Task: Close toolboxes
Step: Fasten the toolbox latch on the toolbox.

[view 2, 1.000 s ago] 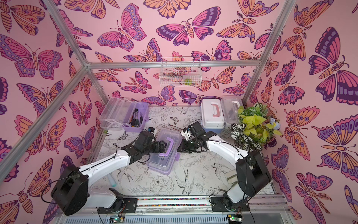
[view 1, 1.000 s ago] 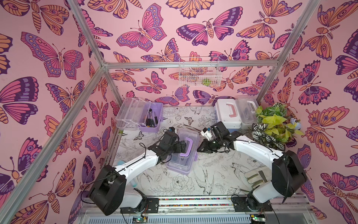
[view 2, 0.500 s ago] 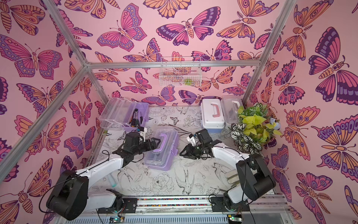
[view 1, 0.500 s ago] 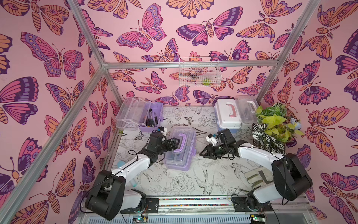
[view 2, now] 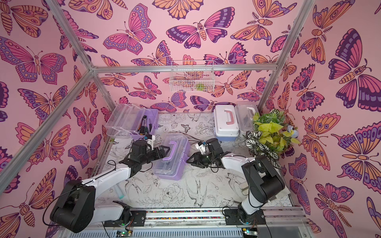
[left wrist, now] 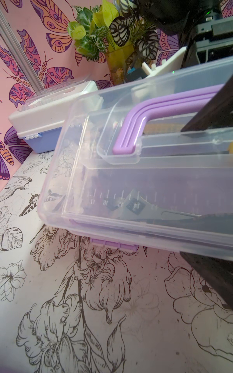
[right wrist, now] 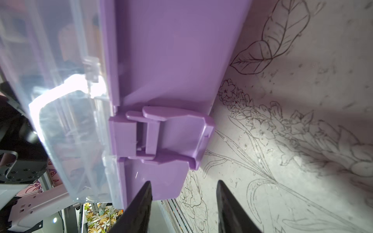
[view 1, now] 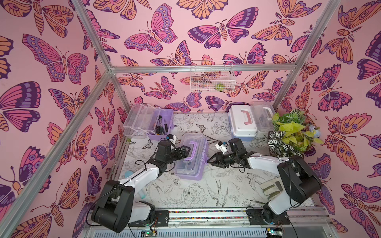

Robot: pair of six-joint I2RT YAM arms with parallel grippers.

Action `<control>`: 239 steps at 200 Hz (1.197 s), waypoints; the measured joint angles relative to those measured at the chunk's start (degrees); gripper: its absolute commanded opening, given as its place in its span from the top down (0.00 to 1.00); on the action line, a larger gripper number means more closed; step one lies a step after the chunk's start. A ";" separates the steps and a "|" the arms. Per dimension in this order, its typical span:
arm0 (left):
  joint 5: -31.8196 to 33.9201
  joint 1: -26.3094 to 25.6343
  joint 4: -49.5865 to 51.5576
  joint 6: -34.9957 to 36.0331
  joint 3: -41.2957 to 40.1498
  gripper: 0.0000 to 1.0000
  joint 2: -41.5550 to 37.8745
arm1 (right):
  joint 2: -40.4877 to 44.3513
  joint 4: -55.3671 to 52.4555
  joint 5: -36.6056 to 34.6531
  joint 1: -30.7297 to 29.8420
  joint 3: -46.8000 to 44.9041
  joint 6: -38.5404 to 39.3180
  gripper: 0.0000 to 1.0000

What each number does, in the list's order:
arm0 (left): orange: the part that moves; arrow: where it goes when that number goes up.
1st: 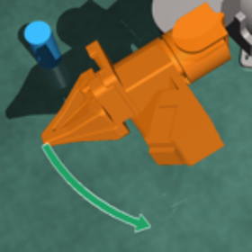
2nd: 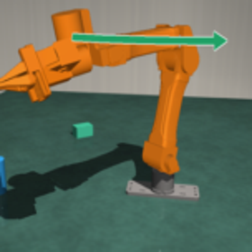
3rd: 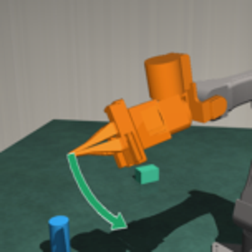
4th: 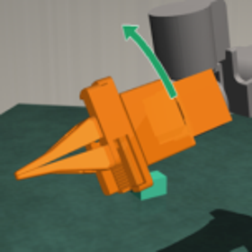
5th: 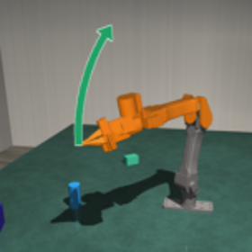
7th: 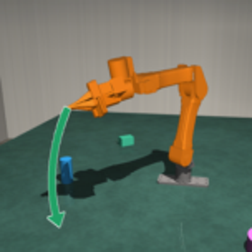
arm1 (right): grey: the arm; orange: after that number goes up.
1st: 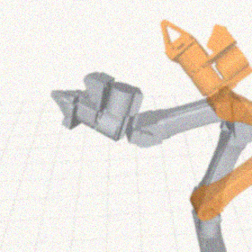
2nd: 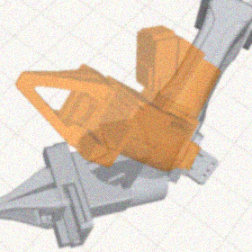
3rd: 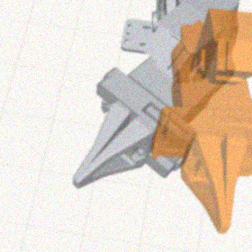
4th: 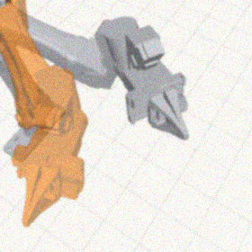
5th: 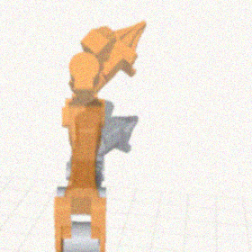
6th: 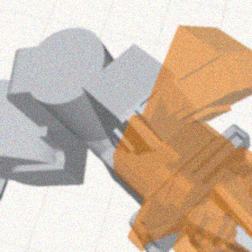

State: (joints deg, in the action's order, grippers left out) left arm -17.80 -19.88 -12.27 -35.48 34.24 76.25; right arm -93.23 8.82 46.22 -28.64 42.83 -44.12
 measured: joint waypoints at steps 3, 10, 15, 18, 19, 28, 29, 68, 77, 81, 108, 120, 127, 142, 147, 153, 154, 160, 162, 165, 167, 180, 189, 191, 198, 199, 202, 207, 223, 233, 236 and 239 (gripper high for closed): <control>0.00 0.00 0.00 0.00 0.00 0.23 0.00 | -0.26 0.42 0.04 -0.09 -0.04 -0.28 0.45; -0.02 0.00 0.00 0.00 0.00 0.23 0.00 | -0.74 1.31 0.13 -0.33 -0.09 -0.72 0.44; -0.02 0.00 0.00 0.02 0.00 0.23 0.00 | -1.09 2.21 0.20 -0.50 -0.11 -1.01 0.44; -0.02 0.00 0.00 0.00 0.00 0.23 0.00 | -1.25 2.64 0.22 -0.63 -0.11 -1.07 0.43; -0.02 0.00 0.00 0.00 0.00 0.23 0.00 | -1.27 2.75 0.24 -0.66 -0.11 -1.05 0.43; -0.02 0.00 0.00 0.02 0.00 0.23 0.00 | -1.81 4.59 0.46 -0.92 -0.11 -1.68 0.43; -0.02 0.00 0.00 0.02 0.00 0.23 -0.02 | -1.95 4.96 0.50 -0.98 -0.11 -1.92 0.43; -0.02 0.04 0.02 -0.02 -0.04 0.24 -0.07 | -4.35 11.89 1.97 -1.90 -0.17 -5.05 0.43; -0.02 0.04 0.02 -0.15 -0.07 0.24 -0.17 | -4.35 12.13 1.97 -1.97 -0.20 -5.22 0.43; -0.02 0.04 0.02 -0.22 -0.07 0.24 -0.20 | -4.24 12.07 1.90 -1.97 -0.20 -5.14 0.43; 0.09 0.02 0.24 -0.24 -0.04 0.24 -0.61 | -1.42 7.91 0.61 -1.95 -0.20 -3.02 0.45; 0.50 -0.09 0.72 -0.26 -0.02 0.24 -0.92 | 1.38 4.35 -0.59 -1.88 -0.20 -1.57 0.45; 0.83 -0.33 1.09 -0.24 0.07 0.24 -1.07 | 3.19 2.62 -1.18 -1.86 -0.20 -0.55 0.45; 2.03 -1.27 2.23 0.07 0.68 0.24 -1.18 | 6.86 -0.70 -2.12 -1.88 0.44 1.51 0.46; 2.43 -1.60 2.60 0.17 0.90 0.24 -1.18 | 7.72 -1.53 -2.34 -1.88 0.79 2.14 0.46; 2.84 -1.97 2.99 0.31 1.16 0.24 -1.16 | 8.57 -2.56 -2.64 -1.88 1.33 2.75 0.46; 2.95 -2.05 3.10 0.35 1.22 0.24 -1.14 | 8.63 -2.67 -2.69 -1.88 1.40 2.84 0.46; 3.41 -2.43 3.50 0.50 1.51 0.24 -1.11 | 9.05 -3.48 -2.91 -1.88 1.97 3.54 0.46; 3.58 -2.60 3.61 0.50 1.60 0.24 -1.11 | 9.09 -3.69 -2.93 -1.88 2.19 3.69 0.46; 3.85 -2.80 3.80 0.52 1.70 0.24 -1.07 | 9.14 -4.04 -2.99 -1.88 2.47 3.93 0.46; 4.04 -2.95 3.93 0.57 1.81 0.24 -1.05 | 9.14 -4.22 -3.08 -1.88 2.64 4.07 0.46; 5.25 -3.96 4.85 0.74 2.49 0.23 -0.90 | 8.87 -5.66 -3.32 -1.88 3.67 5.03 0.47; 6.12 -4.79 5.42 0.85 2.93 0.23 -0.83 | 8.61 -6.64 -3.39 -1.88 4.28 5.46 0.48; 6.34 -4.98 5.60 0.87 3.04 0.23 -0.81 | 8.57 -6.88 -3.43 -1.88 4.39 5.60 0.48; 7.10 -5.66 6.16 0.92 3.48 0.23 -0.74 | 8.46 -7.72 -3.61 -1.88 4.81 5.92 0.48; 7.26 -5.79 6.25 0.94 3.56 0.22 -0.74 | 8.44 -7.80 -3.63 -1.88 4.83 5.95 0.48; 7.58 -6.12 6.51 0.96 3.76 0.22 -0.68 | 8.41 -8.26 -3.69 -1.88 5.05 6.21 0.49; 8.11 -6.56 6.86 0.98 4.07 0.22 -0.63 | 8.41 -8.94 -3.78 -1.88 5.35 6.54 0.49; 9.40 -8.04 8.22 0.94 5.05 0.22 -0.48 | 8.39 -11.08 -4.15 -1.90 6.62 7.63 0.50; 10.40 -8.83 9.20 0.98 5.60 0.21 -0.46 | 8.37 -12.50 -4.42 -1.90 7.54 8.41 0.51; 10.67 -9.05 9.51 0.96 5.70 0.21 -0.46 | 8.33 -13.00 -4.50 -1.90 7.87 8.72 0.52; 10.95 -9.27 9.81 0.96 5.84 0.21 -0.46 | 8.28 -13.40 -4.59 -1.90 8.11 8.90 0.52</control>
State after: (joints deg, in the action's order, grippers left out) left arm -6.85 -29.15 -2.46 -34.52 40.07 75.79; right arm -84.95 -4.58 41.63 -30.55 50.94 -35.22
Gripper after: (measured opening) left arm 0.803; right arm 0.495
